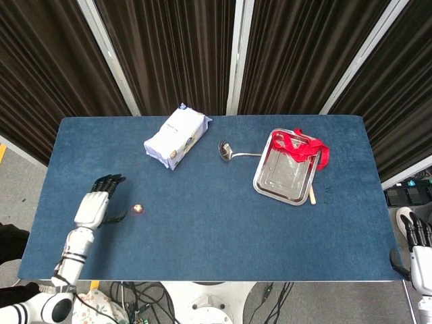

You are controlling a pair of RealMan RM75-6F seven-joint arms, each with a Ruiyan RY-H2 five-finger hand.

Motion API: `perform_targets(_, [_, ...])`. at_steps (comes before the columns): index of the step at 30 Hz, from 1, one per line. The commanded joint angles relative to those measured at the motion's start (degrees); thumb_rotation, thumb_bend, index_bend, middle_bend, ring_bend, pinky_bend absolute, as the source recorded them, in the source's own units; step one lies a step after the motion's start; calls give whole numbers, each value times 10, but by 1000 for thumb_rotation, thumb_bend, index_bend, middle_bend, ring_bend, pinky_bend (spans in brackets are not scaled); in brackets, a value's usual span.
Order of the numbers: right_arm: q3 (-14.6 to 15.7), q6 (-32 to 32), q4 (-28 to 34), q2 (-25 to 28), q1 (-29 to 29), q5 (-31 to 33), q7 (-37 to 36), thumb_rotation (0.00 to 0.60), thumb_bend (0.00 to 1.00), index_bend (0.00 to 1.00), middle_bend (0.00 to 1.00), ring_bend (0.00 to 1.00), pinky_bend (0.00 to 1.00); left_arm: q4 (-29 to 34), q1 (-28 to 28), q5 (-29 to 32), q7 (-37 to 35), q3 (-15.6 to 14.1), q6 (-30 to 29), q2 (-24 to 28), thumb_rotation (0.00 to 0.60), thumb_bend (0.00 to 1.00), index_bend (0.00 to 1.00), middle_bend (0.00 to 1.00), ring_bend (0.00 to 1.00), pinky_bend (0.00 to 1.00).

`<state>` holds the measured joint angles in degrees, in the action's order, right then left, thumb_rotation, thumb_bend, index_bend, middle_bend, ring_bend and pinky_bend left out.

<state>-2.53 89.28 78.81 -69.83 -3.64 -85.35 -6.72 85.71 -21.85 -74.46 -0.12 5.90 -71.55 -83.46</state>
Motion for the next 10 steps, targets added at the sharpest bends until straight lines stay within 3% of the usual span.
perform_targets(1, [1,-1,-4,-4,0,-2,-5,600,374,0,0,0,0,-5,94,-88,71,-60,-154,25,600,263,118,66,0,0])
perform_targets(5, [4,1,-11,-10,0,-7,-10,600,374,0,0,0,0,-17,143,-92,63,-89,-191,36,600,261,118,65,0,0])
perform_targets(10, [3,5,-9,-10,-1,-10,-9,600,374,0,0,0,0,-18,163,-103,55,-102,-197,51,600,260,118,65,0,0])
